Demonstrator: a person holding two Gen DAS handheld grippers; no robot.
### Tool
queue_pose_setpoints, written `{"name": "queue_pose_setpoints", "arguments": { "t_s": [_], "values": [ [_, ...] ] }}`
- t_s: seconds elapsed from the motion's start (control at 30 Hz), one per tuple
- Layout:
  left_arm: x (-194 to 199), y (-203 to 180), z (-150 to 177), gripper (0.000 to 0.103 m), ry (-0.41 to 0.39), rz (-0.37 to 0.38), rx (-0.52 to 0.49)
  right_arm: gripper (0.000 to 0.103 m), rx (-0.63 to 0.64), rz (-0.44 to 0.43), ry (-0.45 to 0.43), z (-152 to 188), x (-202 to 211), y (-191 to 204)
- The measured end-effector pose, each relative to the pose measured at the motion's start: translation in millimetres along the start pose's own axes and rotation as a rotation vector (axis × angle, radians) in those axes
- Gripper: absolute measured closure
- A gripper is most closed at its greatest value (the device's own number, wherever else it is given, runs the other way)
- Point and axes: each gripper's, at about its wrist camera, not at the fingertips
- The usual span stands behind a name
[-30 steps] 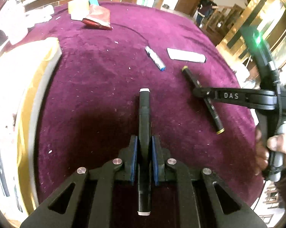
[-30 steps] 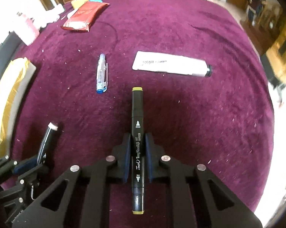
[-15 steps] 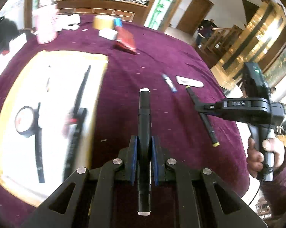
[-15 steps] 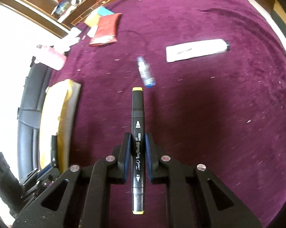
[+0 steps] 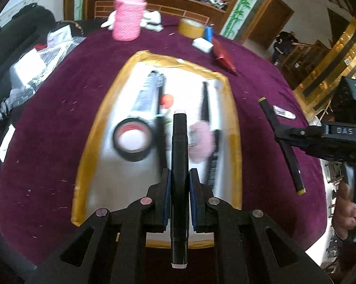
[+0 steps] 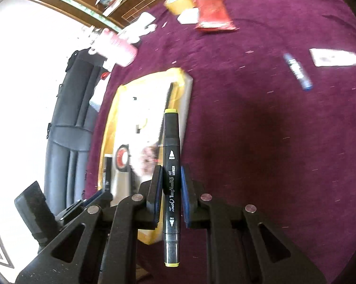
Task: Organize objects
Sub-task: 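Carry both black markers over the tray and lower them in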
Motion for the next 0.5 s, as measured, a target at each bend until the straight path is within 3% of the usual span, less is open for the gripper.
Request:
{"name": "queue_pose_setpoints", "arguments": {
  "t_s": [0.3,0.5],
  "values": [
    [-24,33,10,0.092,0.088,0.009,-0.029,0.09,-0.01,0.004,0.076,29,-58,38],
    [-26,37,7,0.092,0.081,0.009,-0.068,0.09,-0.007,0.049,0.109,43,-86,48]
  ]
}}
Point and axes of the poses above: each gripper's, at about its wrist camera, not at the fingertips, and x roughly against the way its jaws point, y to its left, z to its underside, and after that the axes turned 11 degrees about -x, right-handed
